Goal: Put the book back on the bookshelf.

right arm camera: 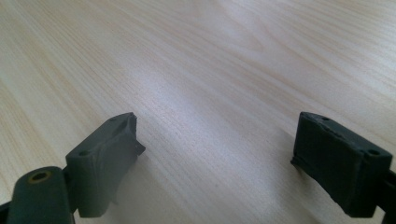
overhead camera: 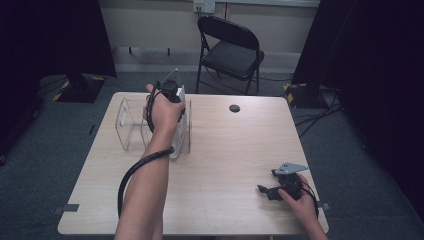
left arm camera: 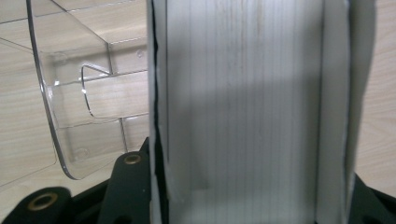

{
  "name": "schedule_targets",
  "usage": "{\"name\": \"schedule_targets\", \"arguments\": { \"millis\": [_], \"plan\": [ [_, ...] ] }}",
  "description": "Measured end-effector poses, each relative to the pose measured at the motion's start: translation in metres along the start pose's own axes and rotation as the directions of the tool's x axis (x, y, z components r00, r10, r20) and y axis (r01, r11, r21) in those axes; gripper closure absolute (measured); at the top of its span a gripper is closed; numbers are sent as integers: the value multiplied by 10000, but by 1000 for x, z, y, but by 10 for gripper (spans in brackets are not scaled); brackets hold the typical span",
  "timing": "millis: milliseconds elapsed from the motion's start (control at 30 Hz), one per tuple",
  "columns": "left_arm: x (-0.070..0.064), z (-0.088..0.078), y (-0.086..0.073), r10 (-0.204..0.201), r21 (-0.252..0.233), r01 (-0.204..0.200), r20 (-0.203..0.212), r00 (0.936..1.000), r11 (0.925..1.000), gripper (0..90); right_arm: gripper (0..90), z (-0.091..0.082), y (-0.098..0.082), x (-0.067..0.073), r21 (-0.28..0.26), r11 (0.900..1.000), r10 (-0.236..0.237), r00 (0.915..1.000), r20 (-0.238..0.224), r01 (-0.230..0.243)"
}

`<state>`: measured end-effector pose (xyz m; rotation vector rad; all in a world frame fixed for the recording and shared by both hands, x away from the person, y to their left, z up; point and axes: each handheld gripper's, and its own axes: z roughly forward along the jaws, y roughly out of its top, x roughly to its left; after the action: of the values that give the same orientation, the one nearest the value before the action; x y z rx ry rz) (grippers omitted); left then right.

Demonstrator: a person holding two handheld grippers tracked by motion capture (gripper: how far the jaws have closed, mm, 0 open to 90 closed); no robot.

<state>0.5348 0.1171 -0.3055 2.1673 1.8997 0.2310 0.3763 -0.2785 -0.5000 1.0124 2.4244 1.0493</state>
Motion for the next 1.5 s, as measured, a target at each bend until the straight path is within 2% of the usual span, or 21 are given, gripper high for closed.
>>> {"name": "schedule_targets", "arguments": {
  "millis": [267, 333, 433, 500, 633, 667, 767, 967, 1100, 1133, 1267, 1333, 1400, 1433, 1467, 1500],
  "plan": [
    [-3, 4, 3, 8, -20, -8, -183, 9998, 10000, 528, 126, 0, 0, 0, -10, 10000, -10, 10000, -6, 10],
    [-4, 5, 4, -170, -129, 167, -222, 9996, 9998, 528, 126, 0, 0, 0, -10, 10000, -11, 10000, -5, 11],
    [-2, 6, 5, -54, -32, 53, -263, 9996, 10000, 528, 126, 0, 0, 0, -3, 10000, 3, 10000, -3, -3],
    [-4, 6, 5, -265, -133, 262, -240, 9994, 9996, 528, 126, 0, 0, 0, -10, 10000, -11, 10000, -7, 11],
    [-3, 6, 8, -140, -81, 138, -252, 9996, 9999, 528, 126, 0, 0, 0, -28, 10000, -1, 10000, -35, 1],
    [-5, 7, 9, -257, -92, 254, -286, 9993, 9996, 528, 126, 0, 0, 0, -32, 10000, 4, 10000, -35, -4],
    [-6, 7, 11, -96, -100, 93, -320, 9994, 9999, 527, 126, 0, 0, 0, -34, 10000, 2, 10000, -37, -2],
    [-9, 13, 12, -177, -314, 164, -395, 9991, 9994, 526, 126, 0, 0, 0, -27, 10000, 0, 10000, -34, 0],
    [-10, 14, 12, -34, -330, 22, -367, 9993, 9995, 525, 126, 0, 0, 0, -15, 10000, 0, 10000, -23, 0],
    [-10, 13, 12, 108, -335, -123, -434, 9990, 9994, 524, 126, 0, 0, 0, -11, 10000, -6, 10000, -15, 6],
    [-12, 14, 12, 65, -670, -94, -431, 9991, 9977, 515, 127, 0, 0, 0, -8, 10000, -3, 10000, -17, 3],
    [-13, 14, 12, 161, -666, -198, -556, 9983, 9976, 510, 127, 0, 0, 0, -9, 10000, -6, 10000, -27, 6],
    [-13, 13, 11, 123, -759, -156, -440, 9990, 9970, 506, 127, 0, 0, 0, -2, 10000, 5, 10000, -22, -5],
    [-11, 13, 11, 262, -795, -301, -494, 9984, 9964, 504, 127, 0, 0, 0, -3, 10000, 7, 10000, -23, -7],
    [-11, 13, 10, 116, -876, -154, -444, 9989, 9960, 501, 126, 0, 0, 0, -2, 10000, 4, 10000, -23, -4],
    [-11, 12, 9, 141, -879, -179, -440, 9989, 9960, 499, 127, 0, 0, 0, -4, 10000, 4, 10000, -21, -4]
  ]
}}
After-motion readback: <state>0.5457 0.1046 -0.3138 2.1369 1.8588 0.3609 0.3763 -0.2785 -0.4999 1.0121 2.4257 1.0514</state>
